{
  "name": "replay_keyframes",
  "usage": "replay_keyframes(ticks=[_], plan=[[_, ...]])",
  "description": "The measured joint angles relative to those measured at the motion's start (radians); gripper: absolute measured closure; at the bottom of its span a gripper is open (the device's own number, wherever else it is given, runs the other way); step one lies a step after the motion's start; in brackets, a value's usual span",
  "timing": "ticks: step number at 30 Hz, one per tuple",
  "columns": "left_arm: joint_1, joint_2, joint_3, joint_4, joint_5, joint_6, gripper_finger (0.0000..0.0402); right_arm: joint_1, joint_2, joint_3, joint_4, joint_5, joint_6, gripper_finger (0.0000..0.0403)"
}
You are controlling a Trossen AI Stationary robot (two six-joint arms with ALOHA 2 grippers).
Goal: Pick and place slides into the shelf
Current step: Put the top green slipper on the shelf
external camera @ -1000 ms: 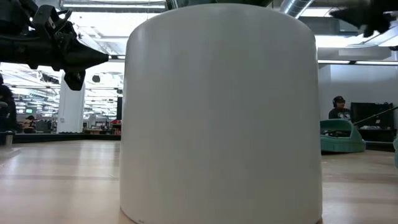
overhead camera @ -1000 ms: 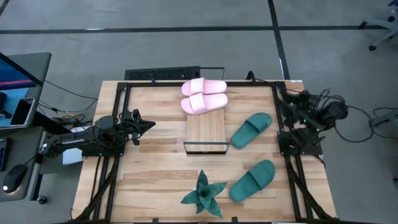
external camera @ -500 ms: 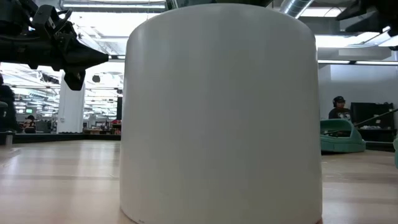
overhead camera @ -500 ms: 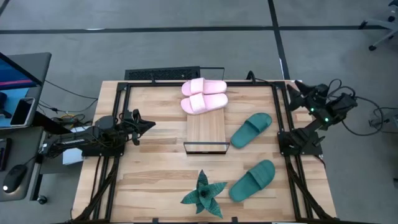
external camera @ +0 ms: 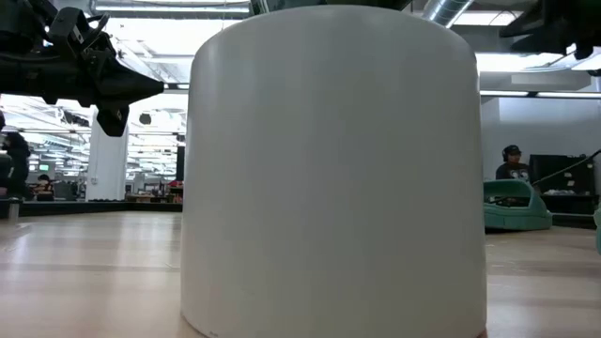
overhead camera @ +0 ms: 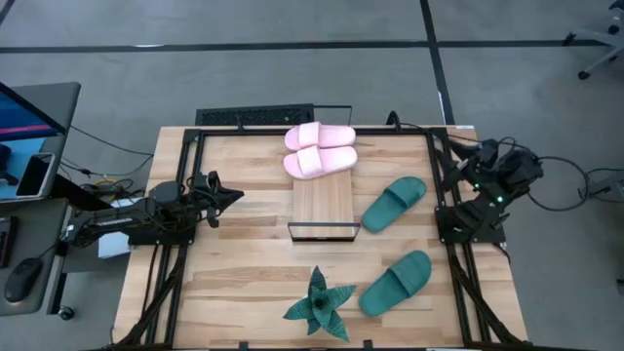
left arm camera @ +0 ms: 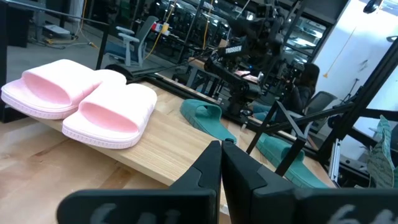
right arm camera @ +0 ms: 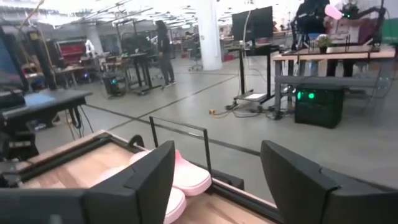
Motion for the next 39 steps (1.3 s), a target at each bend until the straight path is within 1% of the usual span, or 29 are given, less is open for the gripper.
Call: replay_keyframes(ticks=[3,6,10,14,19,23,28,33,36,39], plan=[[0.0,0.0,0.0,0.0,0.0,0.0,0.0401,0.009,0.037,-0.007,0.006,0.0,-0.006,0.0195],[0.0,0.0,0.0,0.0,0.0,0.0,0.0401,0.018,0.102,-0.006,0.047,-0.001,-0.051,0.0201],[0.0,0.0,0.0,0.0,0.0,0.0,0.0401,0.013,0.202,-0.006,0.15,-0.002,-0.126,0.0195],[0.0,0.0,0.0,0.0,0.0,0.0,0.0401,-0.042,0.308,0.006,0.292,-0.002,-0.188,0.0187],[0.0,0.0,0.0,0.0,0.0,0.0,0.0401,-0.153,0.431,0.081,0.319,-0.001,-0.22,0.0186],[0.0,0.0,0.0,0.0,0.0,0.0,0.0401,-0.279,0.529,0.124,0.32,-0.003,-0.261,0.0185],[0.0,0.0,0.0,0.0,0.0,0.0,0.0401,-0.464,0.603,0.128,0.323,-0.002,-0.232,0.0184],[0.0,0.0,0.0,0.0,0.0,0.0,0.0401,-0.605,0.656,0.129,0.325,-0.001,-0.229,0.0186],[0.0,0.0,0.0,0.0,0.0,0.0,0.0401,-0.669,0.708,0.129,0.324,0.0,-0.229,0.019],[0.0,0.0,0.0,0.0,0.0,0.0,0.0401,-0.713,0.788,0.129,0.323,-0.001,-0.229,0.0192]])
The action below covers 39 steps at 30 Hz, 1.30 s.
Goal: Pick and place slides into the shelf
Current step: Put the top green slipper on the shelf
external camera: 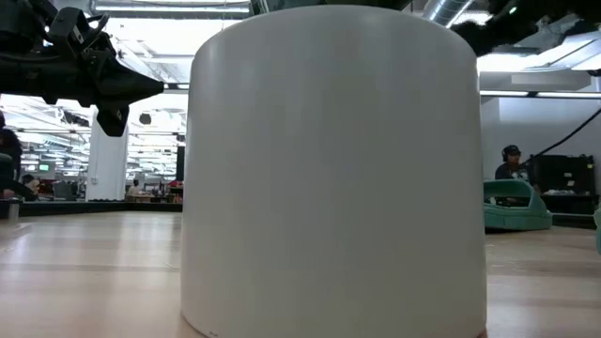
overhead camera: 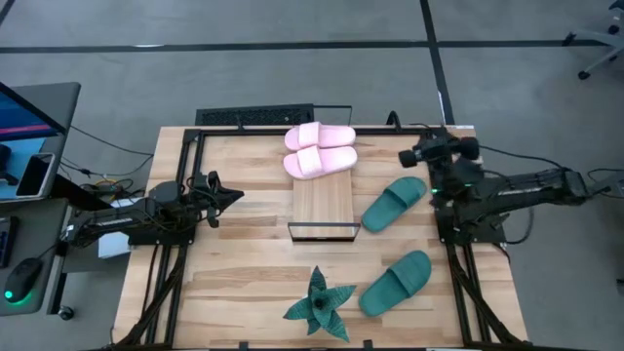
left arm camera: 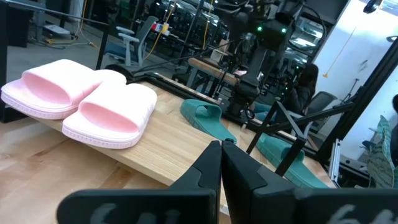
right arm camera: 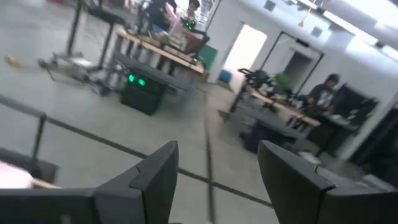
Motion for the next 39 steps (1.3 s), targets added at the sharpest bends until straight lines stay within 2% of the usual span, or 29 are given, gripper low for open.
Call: replay_keyframes(ticks=[6,16,20,27,31,36,39], plan=[[0.0,0.0,0.0,0.0,0.0,0.0,0.0401,-0.05,0.131,0.037,-0.001,0.001,-0.057,0.0194],[0.0,0.0,0.0,0.0,0.0,0.0,0.0401,-0.036,0.279,0.357,0.035,-0.001,-0.084,0.0246],[0.0,0.0,0.0,0.0,0.0,0.0,0.0401,-0.036,0.316,0.428,0.061,-0.001,-0.085,0.027],[0.0,0.0,0.0,0.0,0.0,0.0,0.0401,-0.015,0.377,0.42,0.047,0.0,-0.087,0.0295],[0.0,0.0,0.0,0.0,0.0,-0.001,0.0401,-0.019,0.402,0.419,-0.017,0.0,-0.087,0.0295],[0.0,0.0,0.0,0.0,0.0,-0.001,0.0401,-0.034,0.414,0.418,-0.012,-0.003,-0.037,0.0296],[0.0,0.0,0.0,0.0,0.0,-0.001,0.0401,-0.026,0.39,0.418,0.005,-0.043,-0.034,0.0296]])
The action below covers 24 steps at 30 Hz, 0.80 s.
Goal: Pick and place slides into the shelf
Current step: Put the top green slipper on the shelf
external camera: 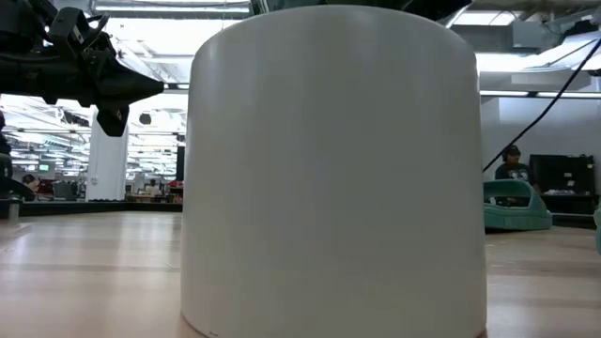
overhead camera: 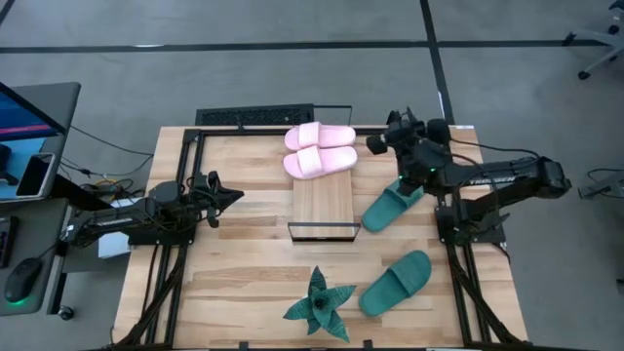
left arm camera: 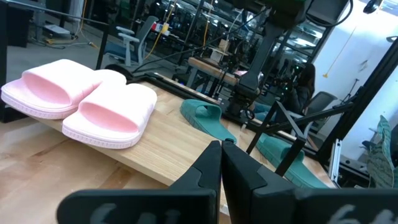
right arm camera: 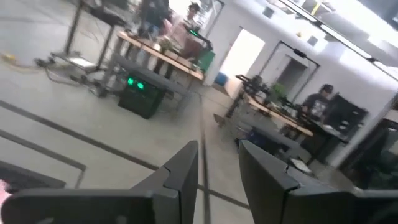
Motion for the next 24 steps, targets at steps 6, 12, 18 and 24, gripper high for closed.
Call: replay_keyframes(ticks=[6,12,18,24], plan=[[0.0,0.0,0.0,0.0,0.0,0.0,0.0401,0.097,-0.125,0.001,-0.202,-0.408,0.301,0.0317],[0.0,0.0,0.0,0.0,0.0,0.0,0.0401,-0.078,-0.227,0.047,-0.839,-1.169,0.788,0.0358],[0.0,0.0,0.0,0.0,-0.001,0.0,0.0401,-0.296,-0.193,0.103,-1.191,-1.349,0.755,0.0362],[0.0,0.0,0.0,0.0,-0.001,0.0,0.0401,-0.531,-0.118,0.113,-1.451,-1.375,0.82,0.0352]])
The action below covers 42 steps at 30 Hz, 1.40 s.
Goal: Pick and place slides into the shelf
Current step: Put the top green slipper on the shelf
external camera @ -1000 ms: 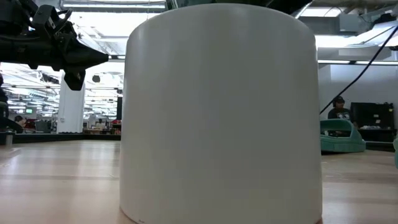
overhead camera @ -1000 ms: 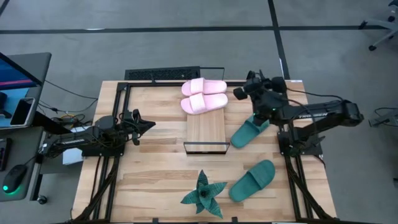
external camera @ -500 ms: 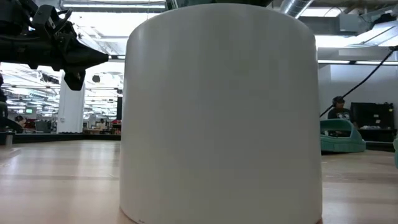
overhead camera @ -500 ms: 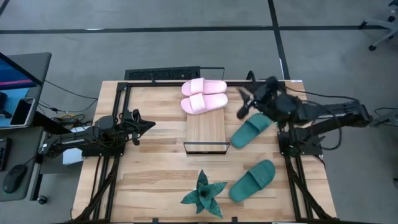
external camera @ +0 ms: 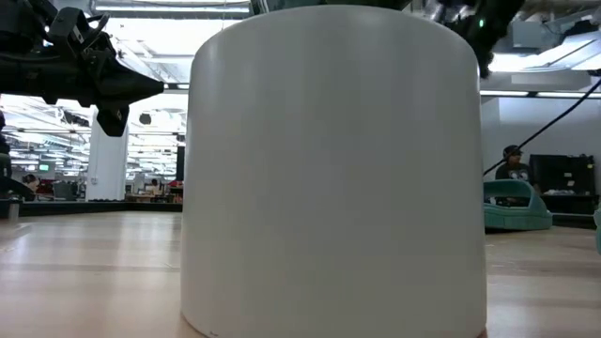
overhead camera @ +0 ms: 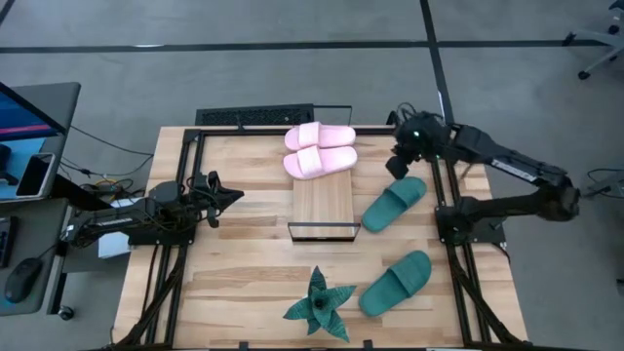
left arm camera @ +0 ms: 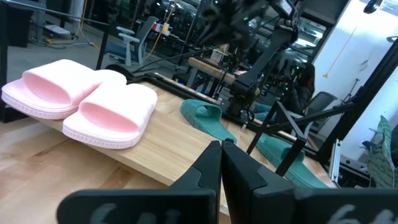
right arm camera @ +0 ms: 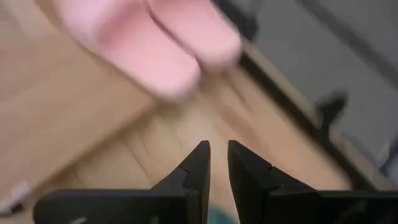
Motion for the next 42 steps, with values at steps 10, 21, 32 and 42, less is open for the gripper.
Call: replay_keyframes(ticks=[10,21,32,42], plan=[[0.0,0.0,0.0,0.0,0.0,0.0,0.0401,-0.201,0.141,0.0,-0.134,0.004,0.052,0.0351],[0.0,0.0,0.0,0.0,0.001,0.001,0.0401,-0.314,0.163,-0.099,-0.254,-0.208,-0.093,0.036],[0.0,0.0,0.0,0.0,0.001,0.001,0.0401,-0.359,0.182,-0.224,-0.21,-0.2,-0.125,0.0354],[0.0,0.0,0.0,0.0,0.001,0.0,0.0401,-0.36,0.248,-0.223,-0.174,-0.199,-0.141,0.0365]])
